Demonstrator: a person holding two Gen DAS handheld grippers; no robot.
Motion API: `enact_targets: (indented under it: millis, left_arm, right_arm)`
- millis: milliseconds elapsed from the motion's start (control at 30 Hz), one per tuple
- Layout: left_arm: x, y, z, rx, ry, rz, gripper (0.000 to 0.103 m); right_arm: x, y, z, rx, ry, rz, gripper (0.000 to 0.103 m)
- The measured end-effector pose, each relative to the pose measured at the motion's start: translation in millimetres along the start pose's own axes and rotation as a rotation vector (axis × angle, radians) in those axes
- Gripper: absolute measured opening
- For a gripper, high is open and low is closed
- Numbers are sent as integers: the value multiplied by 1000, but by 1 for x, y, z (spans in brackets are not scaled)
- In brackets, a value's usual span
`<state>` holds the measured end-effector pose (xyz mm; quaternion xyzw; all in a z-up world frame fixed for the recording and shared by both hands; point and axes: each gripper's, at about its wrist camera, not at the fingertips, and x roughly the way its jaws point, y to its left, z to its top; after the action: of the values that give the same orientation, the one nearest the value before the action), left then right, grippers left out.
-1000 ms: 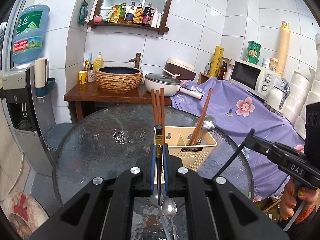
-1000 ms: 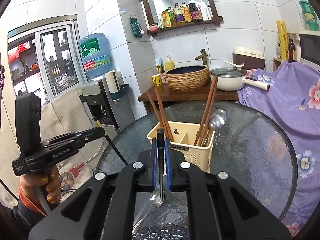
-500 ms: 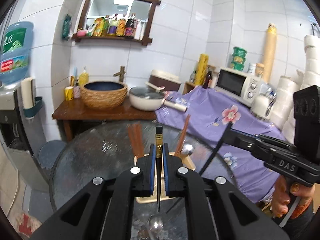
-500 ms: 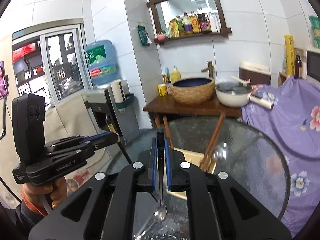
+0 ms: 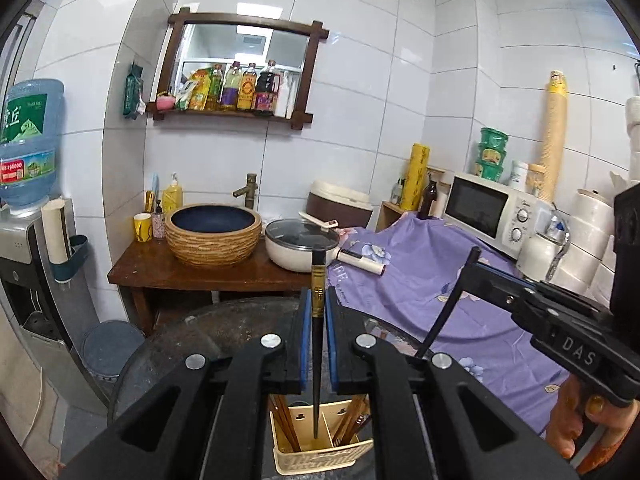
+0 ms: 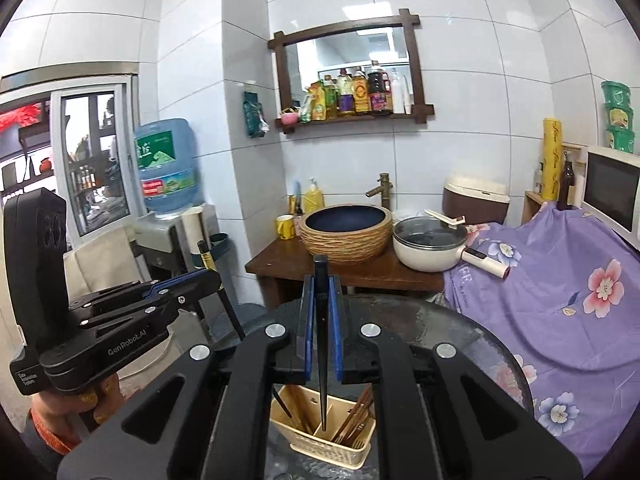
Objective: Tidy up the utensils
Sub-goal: 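Lower the left tool's black chopstick into the holder while the right tool lowers its chopstick, then open both tools to release the black chopsticks into the holder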
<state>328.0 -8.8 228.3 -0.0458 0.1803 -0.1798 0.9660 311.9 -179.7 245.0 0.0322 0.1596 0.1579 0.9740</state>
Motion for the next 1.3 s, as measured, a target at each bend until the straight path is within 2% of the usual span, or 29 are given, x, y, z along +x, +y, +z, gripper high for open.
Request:
enact_targets:
  millis: [400, 867, 967, 1067, 1100, 1133, 1167, 1200, 1233, 1300]
  left_arm:
    - [67, 19, -69, -38, 147, 43, 7]
    - [92, 27, -110, -34, 238, 62, 7]
    - [92, 27, -115, -26, 228, 73, 7]
    - [89, 27, -113, -32, 235, 50, 8]
    - [86, 27, -113, -34, 229, 47, 13]
    - [83, 26, -112, -36, 220, 46, 18]
    - [77, 27, -112, -42, 204, 44, 35]
    - [73, 28, -111, -48, 191, 45, 51]
    - [65, 30, -111, -57, 171, 44, 57]
    - [51, 31, -113, -63, 136, 42, 68]
  right_arm:
    - [67, -25, -69, 50, 105, -59, 8]
    - [87, -35, -103, 75, 160, -70, 8]
    - [87, -38, -106, 84, 149, -75, 8]
    - [87, -39, -106, 74, 150, -78, 8]
    - [86, -38, -107, 67, 149, -74, 9]
    - [86, -37, -107, 55, 149, -73, 18]
    - [84, -37, -107, 50, 141, -80, 29]
    - [81, -36, -108, 49, 124, -86, 54]
    - [75, -37, -110, 54, 93, -87, 63]
    - [61, -35, -114, 52, 44, -89, 63]
